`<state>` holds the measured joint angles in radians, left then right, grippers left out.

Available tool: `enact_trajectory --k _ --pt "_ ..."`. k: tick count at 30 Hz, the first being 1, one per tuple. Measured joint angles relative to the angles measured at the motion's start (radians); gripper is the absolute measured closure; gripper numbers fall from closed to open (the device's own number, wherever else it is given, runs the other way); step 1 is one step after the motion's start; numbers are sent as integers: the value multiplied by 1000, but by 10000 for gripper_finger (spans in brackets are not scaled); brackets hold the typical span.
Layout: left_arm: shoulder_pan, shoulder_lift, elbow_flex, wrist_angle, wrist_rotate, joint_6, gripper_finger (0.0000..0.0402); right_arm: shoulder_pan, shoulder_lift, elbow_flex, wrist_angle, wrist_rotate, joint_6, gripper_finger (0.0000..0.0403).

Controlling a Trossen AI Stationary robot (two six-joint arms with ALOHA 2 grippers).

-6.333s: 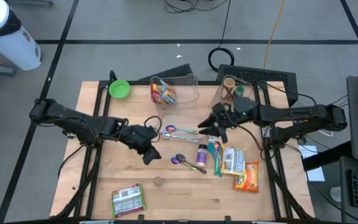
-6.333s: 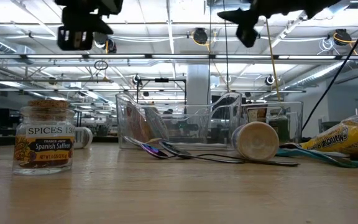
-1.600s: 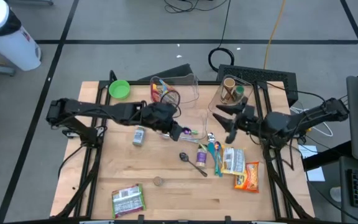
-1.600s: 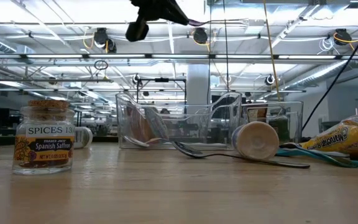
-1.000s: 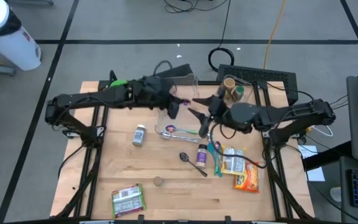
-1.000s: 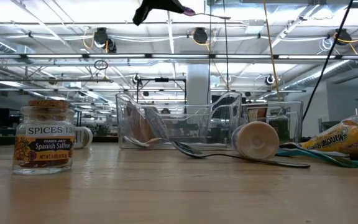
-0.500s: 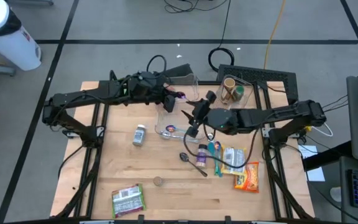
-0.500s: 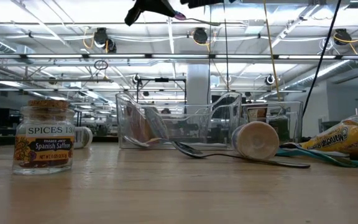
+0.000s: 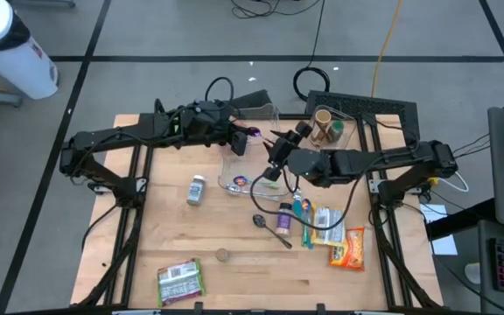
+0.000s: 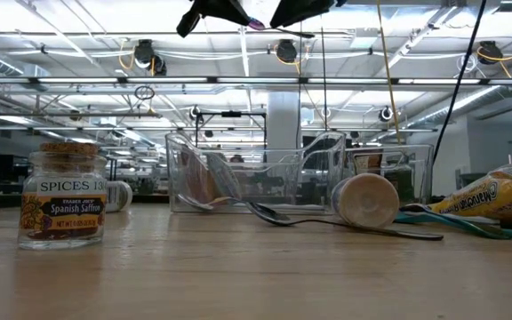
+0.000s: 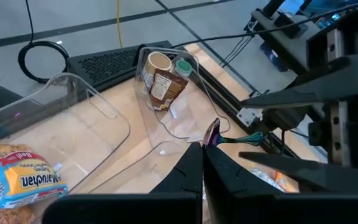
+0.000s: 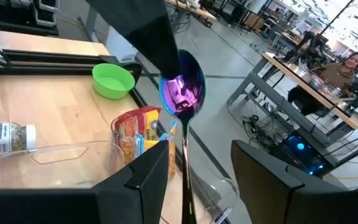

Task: Pick & Place Food Item
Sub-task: Put the left green spoon into the bottom transparent bin

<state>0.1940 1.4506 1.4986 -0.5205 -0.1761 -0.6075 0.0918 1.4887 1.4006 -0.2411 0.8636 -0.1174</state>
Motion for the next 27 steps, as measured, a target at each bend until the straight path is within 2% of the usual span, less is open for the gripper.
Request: enact_trajectory --k 16,20,27 --pt "0 0 -1 48 36 -12 401 -29 0 0 -57 -1 52 240" --pt "0 0 -1 46 36 -11 401 -29 0 0 -60 -3 53 270" --pt "0 0 -1 38 35 -8 401 -28 0 -1 -60 -11 53 357"
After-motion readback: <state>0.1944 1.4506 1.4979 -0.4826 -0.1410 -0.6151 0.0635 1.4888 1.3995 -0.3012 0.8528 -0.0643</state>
